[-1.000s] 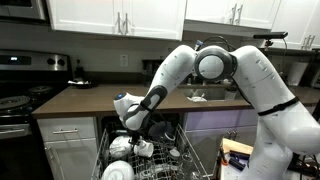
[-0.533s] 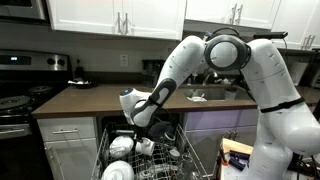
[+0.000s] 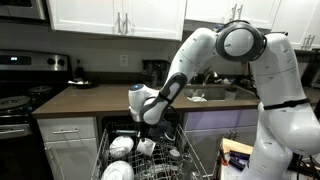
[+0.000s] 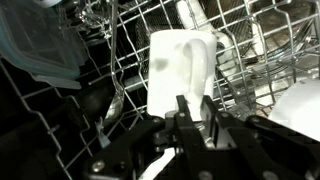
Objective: Pick the cup in the dishwasher and put it on the counter
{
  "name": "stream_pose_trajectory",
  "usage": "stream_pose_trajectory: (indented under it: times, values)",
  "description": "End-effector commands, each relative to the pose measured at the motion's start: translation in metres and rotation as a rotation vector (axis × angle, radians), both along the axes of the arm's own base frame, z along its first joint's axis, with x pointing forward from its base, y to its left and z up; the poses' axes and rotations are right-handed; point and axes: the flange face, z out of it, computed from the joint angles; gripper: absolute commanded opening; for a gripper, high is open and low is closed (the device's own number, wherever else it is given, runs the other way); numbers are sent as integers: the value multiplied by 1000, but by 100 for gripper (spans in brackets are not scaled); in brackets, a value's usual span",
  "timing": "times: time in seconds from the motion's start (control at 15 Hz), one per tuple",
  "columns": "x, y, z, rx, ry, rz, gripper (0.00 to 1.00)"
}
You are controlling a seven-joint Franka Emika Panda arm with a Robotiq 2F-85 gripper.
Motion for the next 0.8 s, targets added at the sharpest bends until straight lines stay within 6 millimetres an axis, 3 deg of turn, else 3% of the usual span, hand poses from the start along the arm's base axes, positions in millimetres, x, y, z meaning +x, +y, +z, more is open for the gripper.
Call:
stream_pose_trajectory:
  times: [0.0, 0.27, 0.33, 0.4, 0.47, 0.73]
  values:
    - [-17, 0, 23, 30, -51, 25, 7]
    - [-24, -3, 29, 32, -45, 9, 7]
    - [-25, -3, 30, 31, -44, 7, 11]
    - [-24, -4, 30, 31, -45, -1, 32]
    - [-24, -5, 30, 33, -44, -3, 31]
    - [-20, -7, 25, 51, -45, -44, 56]
